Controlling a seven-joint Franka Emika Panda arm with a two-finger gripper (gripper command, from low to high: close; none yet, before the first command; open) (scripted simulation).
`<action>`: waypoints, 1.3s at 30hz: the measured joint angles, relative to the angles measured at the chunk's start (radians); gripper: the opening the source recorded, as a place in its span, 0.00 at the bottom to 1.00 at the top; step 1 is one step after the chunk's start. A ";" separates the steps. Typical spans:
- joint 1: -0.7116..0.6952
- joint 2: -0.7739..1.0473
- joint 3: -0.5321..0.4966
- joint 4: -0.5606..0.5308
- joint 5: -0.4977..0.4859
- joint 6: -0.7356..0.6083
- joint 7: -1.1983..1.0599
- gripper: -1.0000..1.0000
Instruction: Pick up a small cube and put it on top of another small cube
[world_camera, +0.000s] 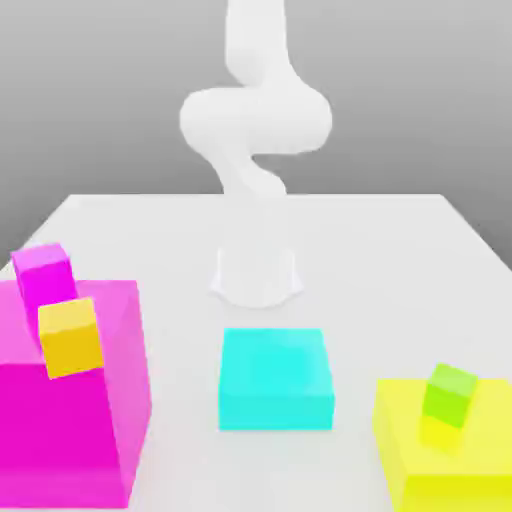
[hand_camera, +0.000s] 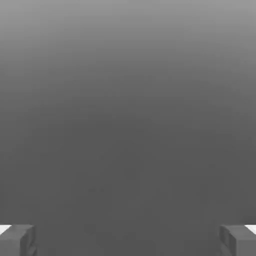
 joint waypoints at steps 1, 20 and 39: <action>-0.026 0.026 -0.019 -0.023 -0.013 0.024 0.004 0.50; -0.481 0.525 -0.416 -0.521 -0.198 0.490 -0.033 0.50; -0.636 1.003 0.017 -0.549 0.316 0.800 -0.379 0.00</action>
